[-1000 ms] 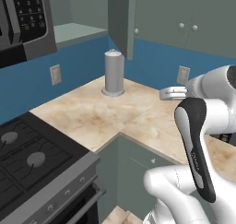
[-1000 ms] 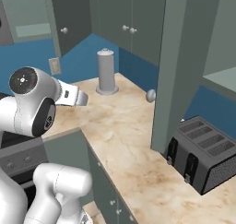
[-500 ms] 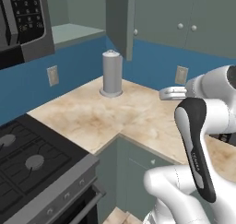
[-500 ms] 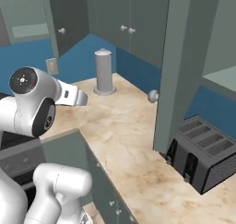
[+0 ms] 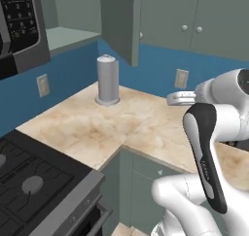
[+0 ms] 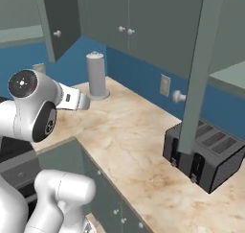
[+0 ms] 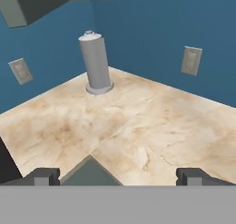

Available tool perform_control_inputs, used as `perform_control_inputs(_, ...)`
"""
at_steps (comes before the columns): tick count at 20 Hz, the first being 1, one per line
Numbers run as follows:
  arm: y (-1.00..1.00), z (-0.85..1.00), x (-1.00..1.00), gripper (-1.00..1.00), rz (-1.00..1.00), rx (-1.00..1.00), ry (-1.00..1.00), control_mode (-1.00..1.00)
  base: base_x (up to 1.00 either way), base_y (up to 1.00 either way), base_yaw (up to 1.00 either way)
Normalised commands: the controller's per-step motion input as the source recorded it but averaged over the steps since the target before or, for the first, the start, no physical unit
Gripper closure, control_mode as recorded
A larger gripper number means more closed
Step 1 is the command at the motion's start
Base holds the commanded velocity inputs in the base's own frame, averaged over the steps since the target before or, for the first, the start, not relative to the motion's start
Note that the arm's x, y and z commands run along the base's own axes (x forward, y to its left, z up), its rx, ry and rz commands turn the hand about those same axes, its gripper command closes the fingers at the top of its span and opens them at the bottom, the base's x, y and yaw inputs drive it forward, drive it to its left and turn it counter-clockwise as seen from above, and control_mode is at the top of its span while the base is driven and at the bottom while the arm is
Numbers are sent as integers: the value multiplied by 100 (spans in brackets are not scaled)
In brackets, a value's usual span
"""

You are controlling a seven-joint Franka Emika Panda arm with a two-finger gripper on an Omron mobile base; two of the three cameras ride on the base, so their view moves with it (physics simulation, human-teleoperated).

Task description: Close all open cabinet doors.

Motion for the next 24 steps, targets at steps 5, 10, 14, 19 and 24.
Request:
perform_control_inputs(5,0,0,0,-100,0,0,0,100,25,7,-17)
perform_control_inputs(10,0,0,0,-100,0,0,0,100,27,1,-12)
perform_control_inputs(14,0,0,0,-100,0,0,0,100,16,14,-2)
perform_control_inputs(19,0,0,0,-100,0,0,0,100,3,14,0)
perform_control_inputs(24,0,0,0,-100,0,0,0,100,20,21,-3)
